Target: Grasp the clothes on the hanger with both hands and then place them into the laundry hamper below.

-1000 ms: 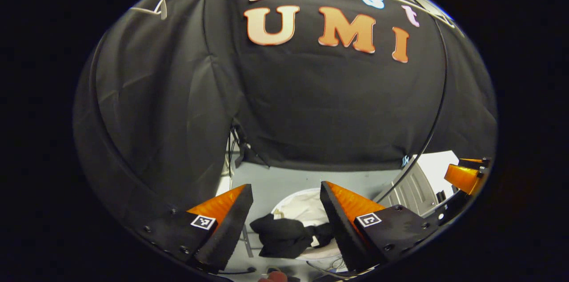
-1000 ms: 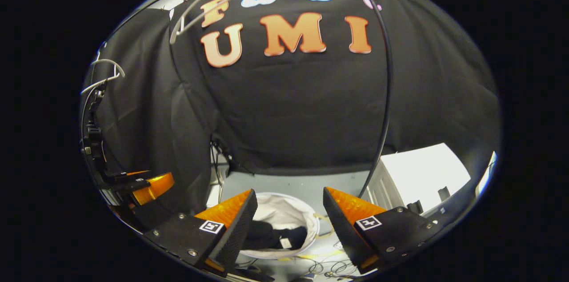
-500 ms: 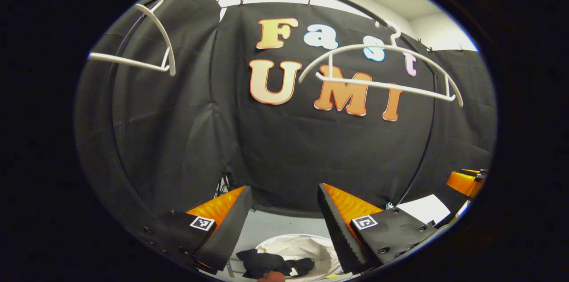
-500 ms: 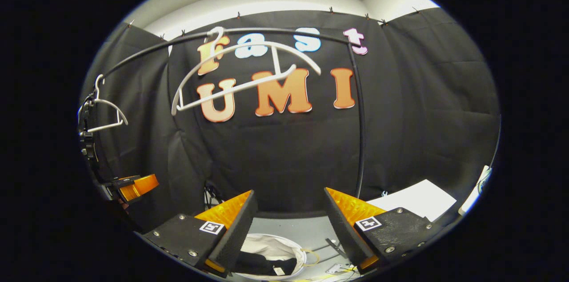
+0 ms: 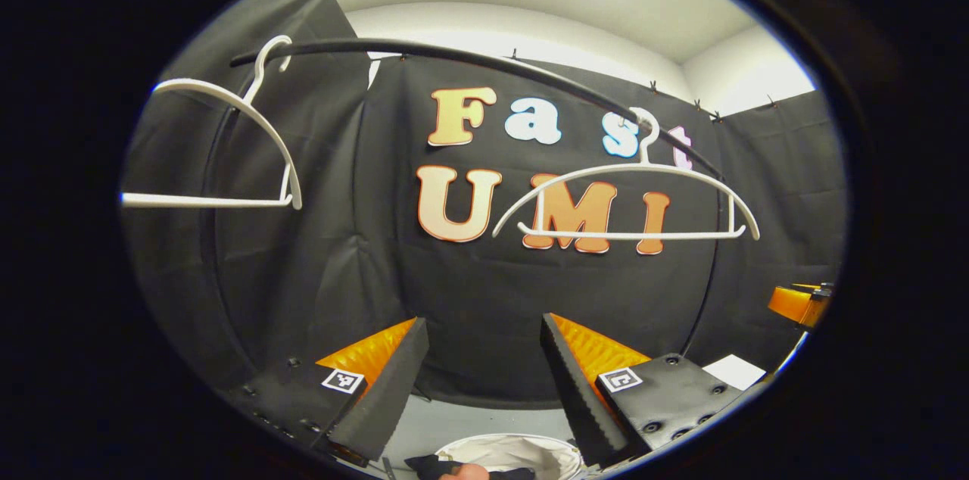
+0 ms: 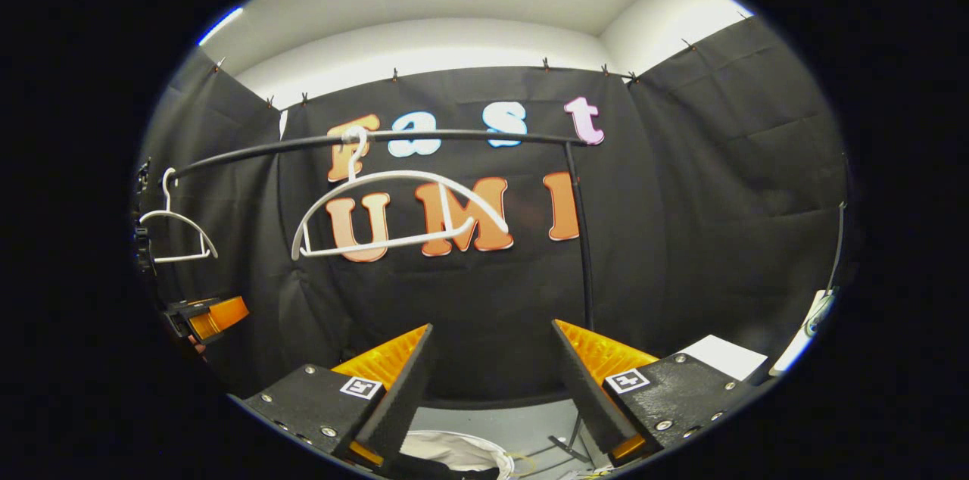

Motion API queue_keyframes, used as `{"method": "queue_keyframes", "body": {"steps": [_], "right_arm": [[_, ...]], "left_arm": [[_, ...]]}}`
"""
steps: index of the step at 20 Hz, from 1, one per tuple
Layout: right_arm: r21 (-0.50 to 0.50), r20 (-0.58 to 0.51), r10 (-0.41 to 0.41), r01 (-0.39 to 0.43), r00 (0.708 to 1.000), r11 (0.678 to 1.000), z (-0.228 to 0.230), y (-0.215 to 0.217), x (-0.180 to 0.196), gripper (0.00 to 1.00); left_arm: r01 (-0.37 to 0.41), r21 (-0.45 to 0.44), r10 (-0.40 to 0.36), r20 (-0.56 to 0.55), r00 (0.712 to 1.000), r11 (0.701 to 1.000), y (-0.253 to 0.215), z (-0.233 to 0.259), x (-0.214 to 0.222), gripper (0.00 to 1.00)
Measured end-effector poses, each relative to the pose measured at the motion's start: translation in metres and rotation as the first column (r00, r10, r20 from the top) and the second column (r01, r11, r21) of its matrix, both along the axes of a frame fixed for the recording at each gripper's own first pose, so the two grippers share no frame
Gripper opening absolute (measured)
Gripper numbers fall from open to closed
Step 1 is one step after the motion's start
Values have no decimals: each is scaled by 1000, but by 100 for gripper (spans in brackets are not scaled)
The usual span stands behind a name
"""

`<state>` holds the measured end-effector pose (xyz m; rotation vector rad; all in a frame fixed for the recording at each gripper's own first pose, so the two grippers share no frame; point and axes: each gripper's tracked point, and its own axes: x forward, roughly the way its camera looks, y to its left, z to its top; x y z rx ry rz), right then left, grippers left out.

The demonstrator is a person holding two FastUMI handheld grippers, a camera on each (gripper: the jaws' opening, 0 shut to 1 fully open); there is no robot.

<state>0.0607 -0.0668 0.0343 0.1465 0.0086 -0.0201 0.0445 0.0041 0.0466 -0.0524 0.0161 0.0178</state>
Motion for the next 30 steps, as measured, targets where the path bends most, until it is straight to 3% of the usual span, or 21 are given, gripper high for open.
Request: {"method": "queue_keyframes", "body": {"steps": [3,4,6,7,8,9,11,12,30], "right_arm": [[-23,40,-12,13,999,1000,12,-8,-5,92],[-29,42,-16,17,999,999,12,-10,-7,100],[-30,37,-27,28,999,999,11,-15,-10,100],[-35,34,-34,35,999,999,8,-18,-8,92],[-43,30,-40,41,999,998,6,-19,-8,92],[-49,26,-43,44,999,998,3,-20,-6,100],[-48,16,-33,33,999,998,-1,-16,-4,100],[-50,14,-26,27,1000,998,-3,-13,-2,92],[-51,7,-34,34,999,998,-12,-8,5,92]], "left_arm": [[1,-3,-1,30,1000,1000,2,12,-1,94],[-4,-3,4,33,999,1000,3,13,-3,94],[-7,-3,7,46,999,1000,4,17,-3,97],[-10,-1,10,49,999,1000,5,17,-4,97],[-11,2,11,50,999,1000,5,17,-4,94],[-13,3,13,50,999,1000,5,17,-3,94],[-14,4,14,48,999,1000,6,16,-2,93],[-16,5,16,48,999,1000,6,16,-2,93],[-10,7,10,35,999,1000,8,10,0,97]]}}
